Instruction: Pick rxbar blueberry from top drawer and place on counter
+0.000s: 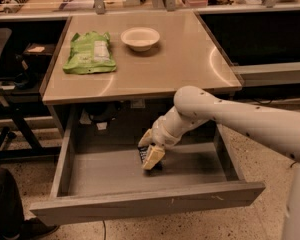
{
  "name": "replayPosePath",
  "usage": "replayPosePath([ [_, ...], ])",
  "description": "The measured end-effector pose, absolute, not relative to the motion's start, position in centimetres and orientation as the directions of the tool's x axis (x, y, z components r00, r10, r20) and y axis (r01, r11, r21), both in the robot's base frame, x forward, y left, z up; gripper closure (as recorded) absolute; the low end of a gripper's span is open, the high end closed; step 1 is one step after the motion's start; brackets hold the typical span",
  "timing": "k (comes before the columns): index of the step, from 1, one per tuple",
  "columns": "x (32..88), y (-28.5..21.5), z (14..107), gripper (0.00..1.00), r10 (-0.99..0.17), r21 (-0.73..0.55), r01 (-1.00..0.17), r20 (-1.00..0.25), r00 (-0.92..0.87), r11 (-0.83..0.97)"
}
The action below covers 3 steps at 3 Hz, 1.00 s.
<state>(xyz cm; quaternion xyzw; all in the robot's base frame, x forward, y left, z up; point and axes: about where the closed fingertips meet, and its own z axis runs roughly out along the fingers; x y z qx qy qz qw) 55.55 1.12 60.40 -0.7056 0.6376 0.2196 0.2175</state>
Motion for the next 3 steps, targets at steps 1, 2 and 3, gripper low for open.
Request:
replayPosePath([
  [1, 53.9, 0.3, 62.1, 1.0, -0.816, -0.059, -0.998, -0.577, 0.024, 0.013],
  [2, 52.5, -0.7, 63.9, 1.0, -0.816, -0.102, -0.989, -0.578, -0.026, 0.103],
  [3, 52.4, -0.8, 64.0, 1.0, -0.817, -0.108, -0.988, -0.576, -0.026, 0.108],
])
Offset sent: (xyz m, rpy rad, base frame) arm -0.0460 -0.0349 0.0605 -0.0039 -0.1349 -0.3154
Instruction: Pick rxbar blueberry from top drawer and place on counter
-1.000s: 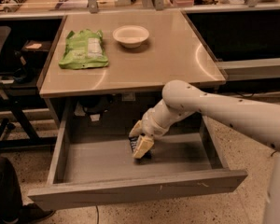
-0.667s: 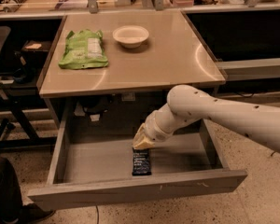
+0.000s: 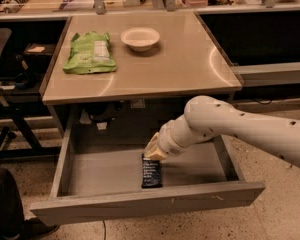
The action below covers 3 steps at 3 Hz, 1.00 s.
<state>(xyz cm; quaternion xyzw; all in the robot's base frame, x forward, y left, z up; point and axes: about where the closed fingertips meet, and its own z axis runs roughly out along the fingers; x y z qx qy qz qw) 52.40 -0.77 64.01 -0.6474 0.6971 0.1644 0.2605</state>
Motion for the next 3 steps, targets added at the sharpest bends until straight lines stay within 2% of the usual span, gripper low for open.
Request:
replayPosePath([
  [2, 52.4, -0.77, 64.01, 0.59, -0.817, -0.108, -0.988, -0.576, -0.026, 0.108],
  [3, 52.4, -0.77, 64.01, 0.34, -0.817, -0.108, -0.988, -0.576, -0.026, 0.108],
])
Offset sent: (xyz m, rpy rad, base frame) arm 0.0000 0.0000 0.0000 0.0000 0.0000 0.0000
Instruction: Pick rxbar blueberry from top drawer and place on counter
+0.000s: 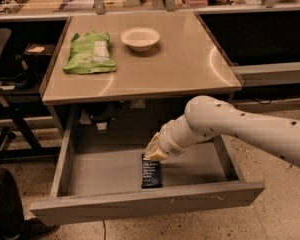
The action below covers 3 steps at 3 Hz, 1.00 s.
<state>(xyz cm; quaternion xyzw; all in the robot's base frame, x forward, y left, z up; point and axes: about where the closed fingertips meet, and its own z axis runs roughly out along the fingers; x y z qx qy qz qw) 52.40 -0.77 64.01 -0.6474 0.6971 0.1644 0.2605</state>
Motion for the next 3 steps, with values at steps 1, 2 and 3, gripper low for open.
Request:
replayPosePath([
  [1, 52.4, -0.8, 64.0, 0.12, -0.817, -0.108, -0.988, -0.576, -0.026, 0.108],
  [2, 52.2, -0.8, 62.7, 0.0, -0.816, -0.105, -0.99, -0.579, -0.016, 0.094],
  [3, 51.9, -0.9, 62.0, 0.0, -0.814, -0.1, -0.99, -0.581, -0.02, 0.095],
])
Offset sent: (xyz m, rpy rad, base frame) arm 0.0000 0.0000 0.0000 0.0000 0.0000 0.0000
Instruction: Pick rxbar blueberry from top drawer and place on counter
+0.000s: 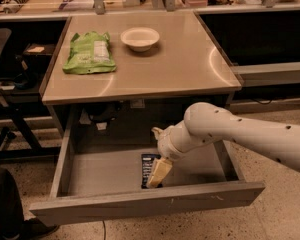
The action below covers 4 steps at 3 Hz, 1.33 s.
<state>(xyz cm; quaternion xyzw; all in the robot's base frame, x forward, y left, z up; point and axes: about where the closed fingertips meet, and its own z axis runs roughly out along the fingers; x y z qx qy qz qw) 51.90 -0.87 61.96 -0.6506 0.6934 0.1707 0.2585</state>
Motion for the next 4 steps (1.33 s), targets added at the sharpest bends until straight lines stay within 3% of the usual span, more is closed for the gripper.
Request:
replayPosePath([
  [3, 51.5, -1.3, 58.5, 0.0, -0.796, -0.064, -0.988, -0.601, -0.072, 0.138],
  [4, 51.5, -1.4, 57.5, 0.05, -0.792, -0.05, -0.989, -0.605, -0.08, 0.138],
])
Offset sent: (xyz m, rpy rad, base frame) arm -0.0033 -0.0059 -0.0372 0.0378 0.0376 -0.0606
